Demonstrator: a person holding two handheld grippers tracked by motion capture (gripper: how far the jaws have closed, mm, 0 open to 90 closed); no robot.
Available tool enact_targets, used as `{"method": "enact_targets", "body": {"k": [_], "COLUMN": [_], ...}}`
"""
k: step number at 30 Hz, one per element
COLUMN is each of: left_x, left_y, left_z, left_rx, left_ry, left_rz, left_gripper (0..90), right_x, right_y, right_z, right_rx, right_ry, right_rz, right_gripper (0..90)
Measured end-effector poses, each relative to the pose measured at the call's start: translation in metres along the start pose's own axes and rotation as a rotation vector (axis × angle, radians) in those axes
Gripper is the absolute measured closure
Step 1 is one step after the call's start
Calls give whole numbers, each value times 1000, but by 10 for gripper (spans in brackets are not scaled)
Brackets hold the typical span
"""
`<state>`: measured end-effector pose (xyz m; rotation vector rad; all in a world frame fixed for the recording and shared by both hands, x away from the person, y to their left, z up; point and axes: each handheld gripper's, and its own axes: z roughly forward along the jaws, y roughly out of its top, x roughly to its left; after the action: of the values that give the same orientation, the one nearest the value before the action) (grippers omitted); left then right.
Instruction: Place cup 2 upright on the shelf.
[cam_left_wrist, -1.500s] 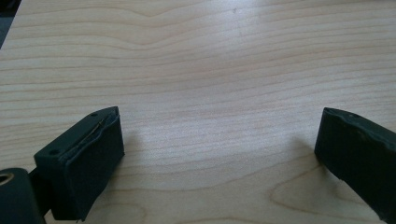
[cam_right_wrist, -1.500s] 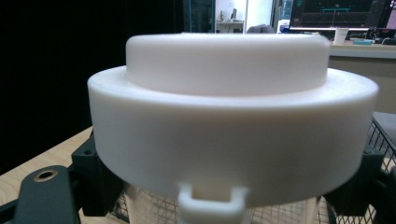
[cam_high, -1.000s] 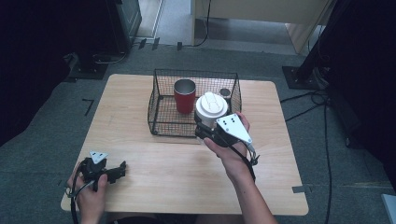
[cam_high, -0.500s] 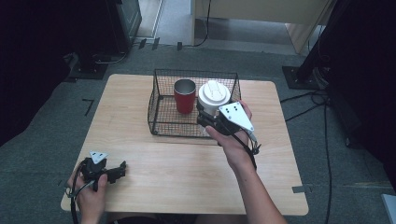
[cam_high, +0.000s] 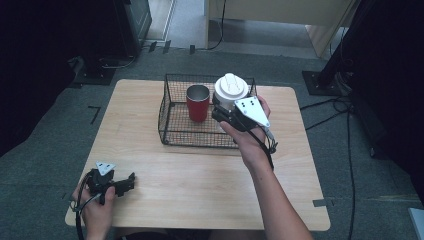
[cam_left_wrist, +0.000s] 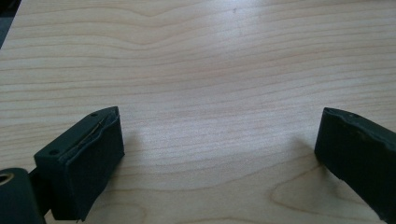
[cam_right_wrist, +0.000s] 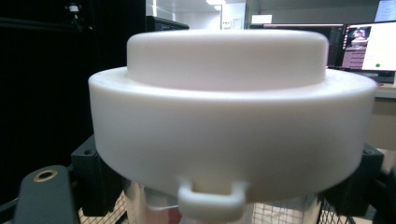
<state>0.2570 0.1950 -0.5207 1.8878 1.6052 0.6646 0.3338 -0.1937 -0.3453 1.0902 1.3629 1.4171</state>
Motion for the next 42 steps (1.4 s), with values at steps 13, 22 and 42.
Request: {"method": "enact_targets", "body": {"k": [13, 22, 42], "left_x": [0, 0, 0], "left_y": [0, 0, 0], "left_z": [0, 0, 0], "left_rx": [0, 0, 1], "left_ry": [0, 0, 0], "left_rz": [-1, 0, 2], "left_gripper": [19, 19, 19], "right_x": [-5, -11, -26], "right_y": [-8, -24, -56], "right_z": [24, 39, 76], "right_rx": [-26, 1, 98], "right_ry": [-38, -66, -121], "right_rz": [-16, -3, 14], "right_gripper": [158, 158, 157]}}
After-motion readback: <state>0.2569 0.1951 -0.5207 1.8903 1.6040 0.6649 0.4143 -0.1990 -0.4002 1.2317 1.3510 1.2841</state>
